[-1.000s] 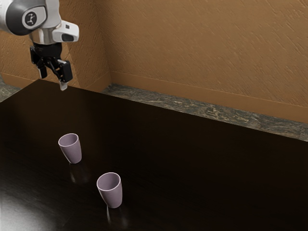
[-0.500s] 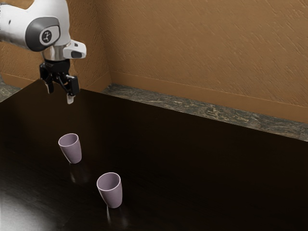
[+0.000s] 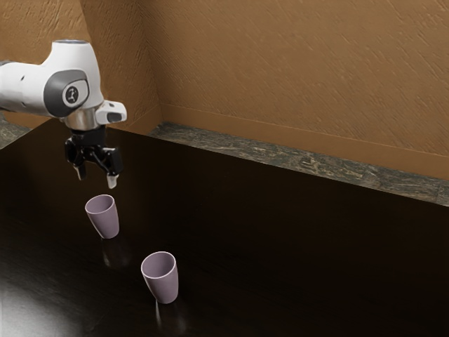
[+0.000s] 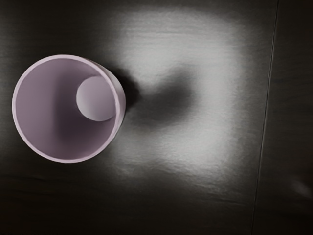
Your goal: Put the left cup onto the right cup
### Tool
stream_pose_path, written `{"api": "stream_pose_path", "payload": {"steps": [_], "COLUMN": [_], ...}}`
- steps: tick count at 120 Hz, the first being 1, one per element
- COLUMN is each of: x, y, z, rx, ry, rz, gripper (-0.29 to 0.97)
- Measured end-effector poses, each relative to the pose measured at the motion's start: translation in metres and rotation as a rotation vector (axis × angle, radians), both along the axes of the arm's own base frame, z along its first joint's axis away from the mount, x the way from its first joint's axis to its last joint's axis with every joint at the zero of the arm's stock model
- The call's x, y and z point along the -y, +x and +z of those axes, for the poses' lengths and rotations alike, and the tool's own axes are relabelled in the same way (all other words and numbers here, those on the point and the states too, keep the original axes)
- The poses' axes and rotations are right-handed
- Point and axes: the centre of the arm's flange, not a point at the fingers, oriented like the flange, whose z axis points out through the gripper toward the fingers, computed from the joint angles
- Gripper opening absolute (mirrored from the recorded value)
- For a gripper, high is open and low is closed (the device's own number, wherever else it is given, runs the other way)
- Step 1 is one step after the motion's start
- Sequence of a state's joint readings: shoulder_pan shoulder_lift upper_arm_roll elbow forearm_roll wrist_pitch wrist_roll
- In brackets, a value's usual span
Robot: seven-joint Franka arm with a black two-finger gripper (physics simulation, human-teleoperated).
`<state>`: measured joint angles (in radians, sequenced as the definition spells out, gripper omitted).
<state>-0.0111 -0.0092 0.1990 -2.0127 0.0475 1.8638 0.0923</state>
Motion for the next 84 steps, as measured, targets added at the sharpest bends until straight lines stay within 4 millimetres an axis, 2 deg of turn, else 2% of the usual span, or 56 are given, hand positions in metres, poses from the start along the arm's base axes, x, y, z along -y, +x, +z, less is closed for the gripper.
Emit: {"api": "stream_pose_path", "payload": {"steps": [23,41,52,65,84], "x": [-0.009,-0.017,-0.015,-0.007,-0.009], "y": [-0.009,-0.003,0.004,0.01,0.015], "z": [-0.032,-0.052,-0.066,-0.071,-0.074], "rx": [-0.014,-0.005,0.001,0.019,0.048], "ry": [-0.009,-0.011,-0.017,-0.018,-0.014], "rz": [0.044,0.081,0.092,0.09,0.103], "gripper": [0.68,0.68,0.68,0.68,0.68]}}
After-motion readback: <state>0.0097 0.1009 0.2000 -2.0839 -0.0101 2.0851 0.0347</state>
